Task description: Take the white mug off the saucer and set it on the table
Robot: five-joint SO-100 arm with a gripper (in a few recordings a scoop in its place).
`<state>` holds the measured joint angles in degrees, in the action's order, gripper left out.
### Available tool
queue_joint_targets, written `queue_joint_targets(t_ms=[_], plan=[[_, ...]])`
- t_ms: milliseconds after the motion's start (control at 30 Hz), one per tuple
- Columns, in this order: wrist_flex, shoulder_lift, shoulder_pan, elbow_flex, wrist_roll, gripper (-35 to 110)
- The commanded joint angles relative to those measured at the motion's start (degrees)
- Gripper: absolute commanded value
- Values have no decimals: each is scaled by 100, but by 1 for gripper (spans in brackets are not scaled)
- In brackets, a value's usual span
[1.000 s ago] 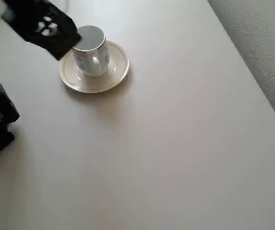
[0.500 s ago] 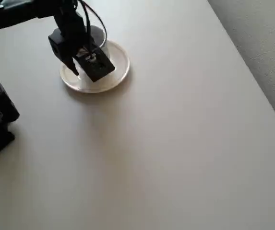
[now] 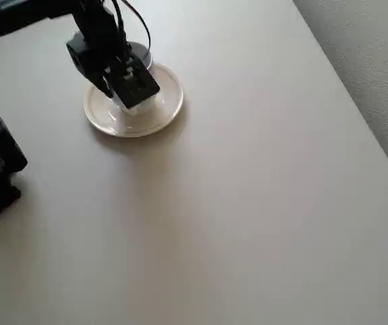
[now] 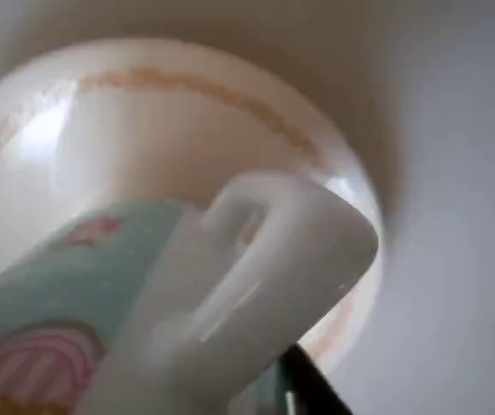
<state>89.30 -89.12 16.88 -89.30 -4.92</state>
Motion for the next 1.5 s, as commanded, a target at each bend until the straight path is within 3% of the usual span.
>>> queue_joint_targets(t_ms=[0,200,467,667,833,1067,1267,1467], plan=[[1099,-853,-352,1696,-44,-2],[1661,-1336,-1116,2443,-809,-2],[1591,-800,-3129,2241,-2830,-2],[167,-923,-4140,448,-3885,-2],[-958,-1213,-4438,-1028,-4254,-2],[-1679,-1125,-4544,-1872,-4430,-1],[-1872,-791,-4667,-2162,-4614,17],[-1986,-844,-4913,-2048,-4614,23]])
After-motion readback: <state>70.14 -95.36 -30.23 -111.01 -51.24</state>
